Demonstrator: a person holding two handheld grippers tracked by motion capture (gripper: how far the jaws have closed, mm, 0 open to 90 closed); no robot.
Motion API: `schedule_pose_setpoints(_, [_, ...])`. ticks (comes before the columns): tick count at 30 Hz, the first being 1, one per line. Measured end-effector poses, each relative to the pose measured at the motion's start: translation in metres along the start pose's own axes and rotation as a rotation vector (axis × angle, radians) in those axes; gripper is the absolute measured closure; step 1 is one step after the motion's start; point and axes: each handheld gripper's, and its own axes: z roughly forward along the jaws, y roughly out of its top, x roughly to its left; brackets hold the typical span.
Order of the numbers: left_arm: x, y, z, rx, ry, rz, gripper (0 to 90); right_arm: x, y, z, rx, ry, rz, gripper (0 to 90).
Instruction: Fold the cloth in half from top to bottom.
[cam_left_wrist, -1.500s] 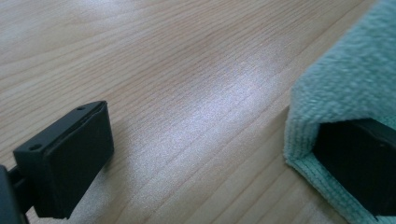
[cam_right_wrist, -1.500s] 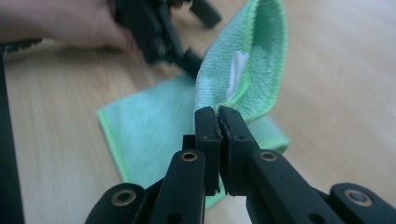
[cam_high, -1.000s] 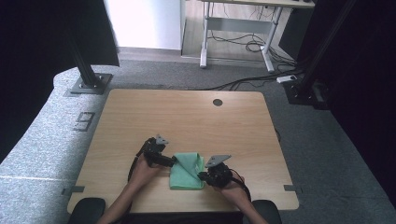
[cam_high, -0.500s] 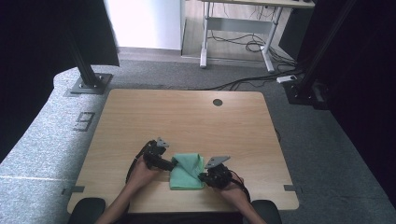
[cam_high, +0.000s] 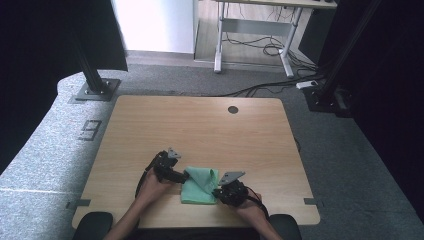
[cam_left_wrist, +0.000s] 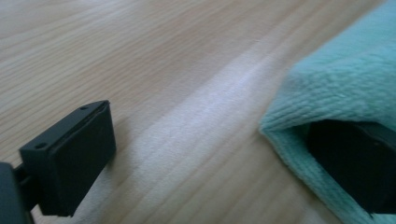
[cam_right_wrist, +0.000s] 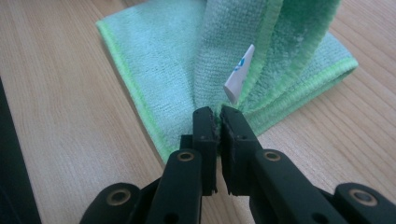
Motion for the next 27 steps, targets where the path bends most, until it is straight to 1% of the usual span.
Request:
schedule_pose_setpoints(2, [0.001, 0.001, -0.004, 0.007, -0.067, 0.004, 1.1, 0.0, -0.001, 0.0, -0.004, 0.001, 0.005, 83.3])
schedule_pose_setpoints(3, [0.001, 0.001, -0.007, 0.004, -0.091, 0.006, 1.2, 0.0, -0.001, 0.0, -0.005, 0.002, 0.008, 83.2])
schedule_pose_setpoints(5, [0.0, 0.003, -0.014, 0.003, -0.112, 0.028, 1.4, -0.001, -0.002, 0.0, -0.006, 0.003, 0.011, 82.9])
schedule_pose_setpoints(7, [0.002, 0.007, -0.022, -0.017, -0.116, 0.034, 1.6, 0.0, -0.002, 0.0, -0.006, 0.003, 0.01, 82.7])
schedule_pose_setpoints(9, [0.006, 0.012, -0.029, -0.056, -0.109, 0.02, 2.6, 0.0, -0.002, 0.0, -0.007, 0.002, 0.009, 82.5])
schedule_pose_setpoints(11, [0.011, 0.019, -0.033, -0.084, -0.08, 0.002, 4.5, 0.0, -0.002, 0.0, -0.008, 0.002, 0.011, 82.3])
schedule_pose_setpoints(12, [0.013, 0.023, -0.033, -0.089, -0.054, -0.001, 5.5, 0.0, -0.002, 0.001, -0.008, 0.003, 0.012, 82.2])
schedule_pose_setpoints(13, [0.014, 0.028, -0.032, -0.094, -0.037, -0.005, 6.4, 0.0, -0.002, 0.001, -0.008, 0.004, 0.014, 82.2])
schedule_pose_setpoints(16, [0.017, 0.043, -0.021, -0.086, -0.034, -0.003, 6.5, 0.0, -0.002, 0.001, -0.007, 0.007, 0.018, 81.3])
schedule_pose_setpoints(20, [0.01, 0.057, -0.002, -0.035, -0.04, 0.046, 6.4, 0.0, -0.002, 0.0, -0.009, 0.007, 0.018, 80.0])
schedule_pose_setpoints(21, [0.008, 0.058, 0.001, -0.027, -0.05, 0.051, 6.4, 0.0, -0.002, 0.0, -0.009, 0.009, 0.019, 79.5])
schedule_pose_setpoints(23, [0.007, 0.057, 0.002, -0.015, -0.086, 0.056, 6.6, 0.0, -0.001, -0.001, -0.009, 0.012, 0.017, 77.8])
schedule_pose_setpoints(27, [0.005, 0.05, -0.001, 0.006, -0.102, 0.069, 6.7, -0.001, -0.002, -0.009, -0.011, 0.01, 0.008, 71.9])
